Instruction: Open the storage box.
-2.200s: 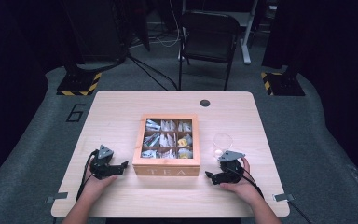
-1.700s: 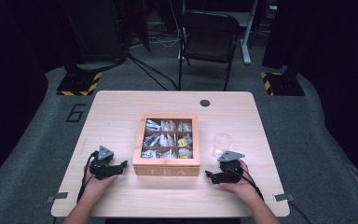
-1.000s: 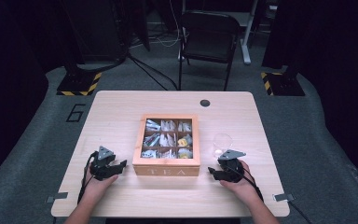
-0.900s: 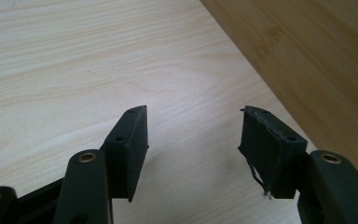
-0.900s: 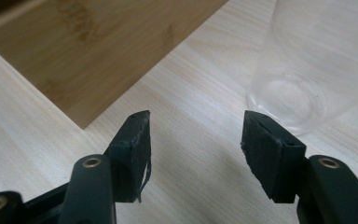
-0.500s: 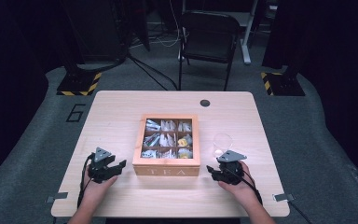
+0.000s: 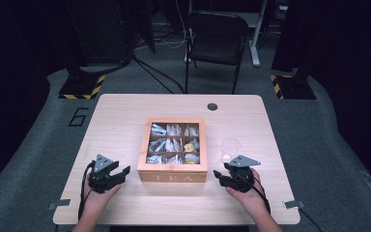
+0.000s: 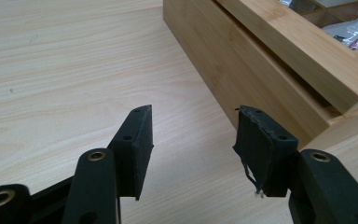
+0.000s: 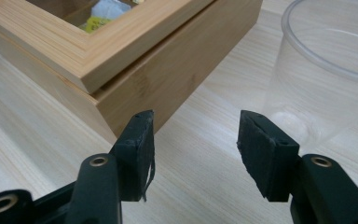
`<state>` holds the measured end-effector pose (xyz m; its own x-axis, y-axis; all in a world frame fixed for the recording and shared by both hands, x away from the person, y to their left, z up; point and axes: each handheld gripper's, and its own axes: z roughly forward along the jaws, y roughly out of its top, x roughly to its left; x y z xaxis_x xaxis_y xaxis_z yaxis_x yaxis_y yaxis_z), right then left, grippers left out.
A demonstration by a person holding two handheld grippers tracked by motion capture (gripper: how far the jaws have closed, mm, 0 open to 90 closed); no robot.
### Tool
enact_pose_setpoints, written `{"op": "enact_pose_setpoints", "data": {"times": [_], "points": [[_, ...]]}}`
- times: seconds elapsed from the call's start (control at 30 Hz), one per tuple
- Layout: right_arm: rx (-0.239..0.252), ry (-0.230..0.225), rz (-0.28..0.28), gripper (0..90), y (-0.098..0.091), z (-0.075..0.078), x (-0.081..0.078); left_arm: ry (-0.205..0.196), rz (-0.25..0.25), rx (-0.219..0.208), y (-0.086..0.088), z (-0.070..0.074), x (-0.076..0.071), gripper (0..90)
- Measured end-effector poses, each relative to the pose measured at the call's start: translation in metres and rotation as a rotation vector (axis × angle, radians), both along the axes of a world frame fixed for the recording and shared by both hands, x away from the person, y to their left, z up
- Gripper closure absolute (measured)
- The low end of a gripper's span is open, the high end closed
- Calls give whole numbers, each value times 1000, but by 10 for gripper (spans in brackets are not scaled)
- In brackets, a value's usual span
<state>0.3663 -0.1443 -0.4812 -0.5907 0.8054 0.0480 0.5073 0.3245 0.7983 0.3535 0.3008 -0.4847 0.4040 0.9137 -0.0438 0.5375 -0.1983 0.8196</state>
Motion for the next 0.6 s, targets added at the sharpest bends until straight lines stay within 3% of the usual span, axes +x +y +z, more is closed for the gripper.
{"op": "enact_pose_setpoints", "data": {"times": [0.17, 0.43, 0.6], "points": [[21, -17, 6, 455, 2, 4, -3, -28, -4, 3, -2, 5, -3, 464], [35, -25, 29, 466, 5, 7, -6, -24, -47, 6, -6, 11, -10, 464], [31, -29, 76, 469, 9, 7, -9, -24, -65, -5, -8, 11, -11, 472]]}}
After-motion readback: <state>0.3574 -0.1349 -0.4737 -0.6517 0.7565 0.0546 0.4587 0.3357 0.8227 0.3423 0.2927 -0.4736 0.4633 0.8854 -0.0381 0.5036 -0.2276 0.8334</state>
